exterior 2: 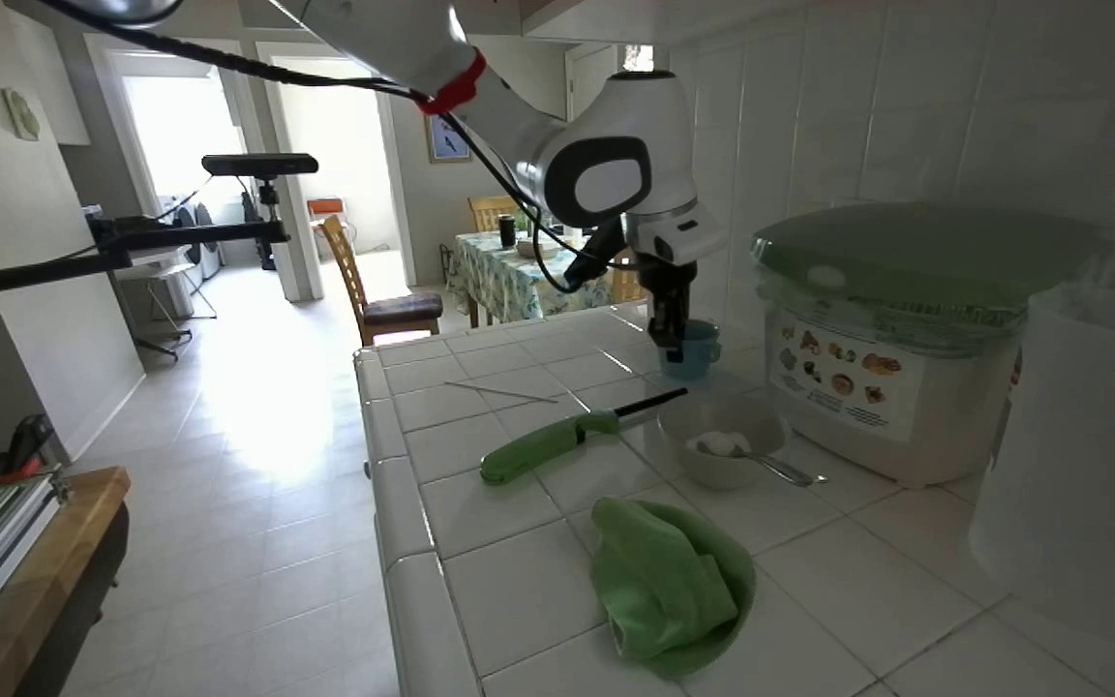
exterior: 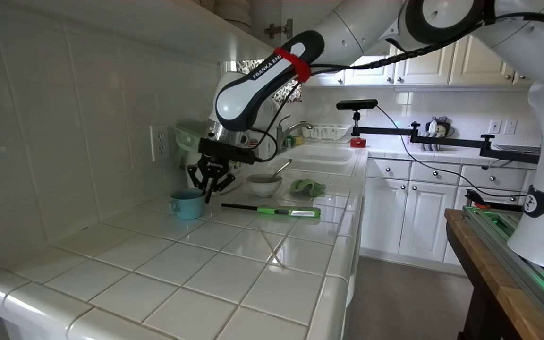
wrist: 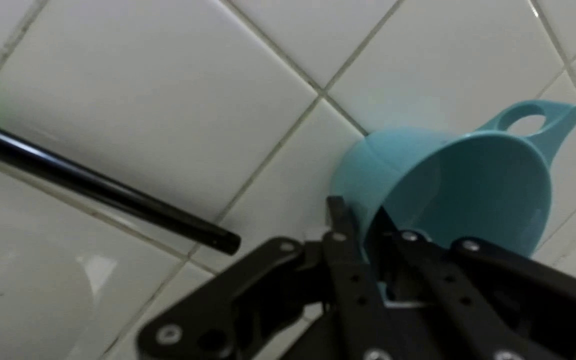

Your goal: Move the blue cup on the counter

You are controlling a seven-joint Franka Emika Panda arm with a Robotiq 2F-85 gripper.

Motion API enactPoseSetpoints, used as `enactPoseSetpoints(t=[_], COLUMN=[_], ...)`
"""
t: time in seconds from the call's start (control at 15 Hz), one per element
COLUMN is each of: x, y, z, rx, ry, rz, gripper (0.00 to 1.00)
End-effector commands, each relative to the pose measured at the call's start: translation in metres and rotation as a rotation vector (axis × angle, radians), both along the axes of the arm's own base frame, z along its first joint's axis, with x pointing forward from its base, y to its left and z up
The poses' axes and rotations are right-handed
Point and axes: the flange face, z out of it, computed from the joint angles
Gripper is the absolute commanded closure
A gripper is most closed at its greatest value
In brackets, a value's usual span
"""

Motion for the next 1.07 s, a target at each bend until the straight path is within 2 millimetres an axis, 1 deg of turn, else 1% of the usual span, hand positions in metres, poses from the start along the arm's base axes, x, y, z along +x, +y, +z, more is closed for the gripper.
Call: enactPoseSetpoints(t=[0.0, 0.13, 0.33, 0.53, 0.73, 1.0], x=[0.006, 0.003, -0.006, -0.021, -0.039, -0.067], y=[0.006, 0.013, 0.025, 0.032, 0.031, 0.019], z=[0.01, 0.015, 0.02, 0.025, 0.034, 0.041], rx=[-0.021, -0.019, -0.012, 0.009, 0.037, 0.056], ry=[-0.011, -0.011, -0.005, 0.008, 0.017, 0.067], rz=[0.011, 0.037, 0.075, 0.144, 0.24, 0.382], gripper=[1.0, 0.99, 0.99, 0.99, 0.99, 0.99])
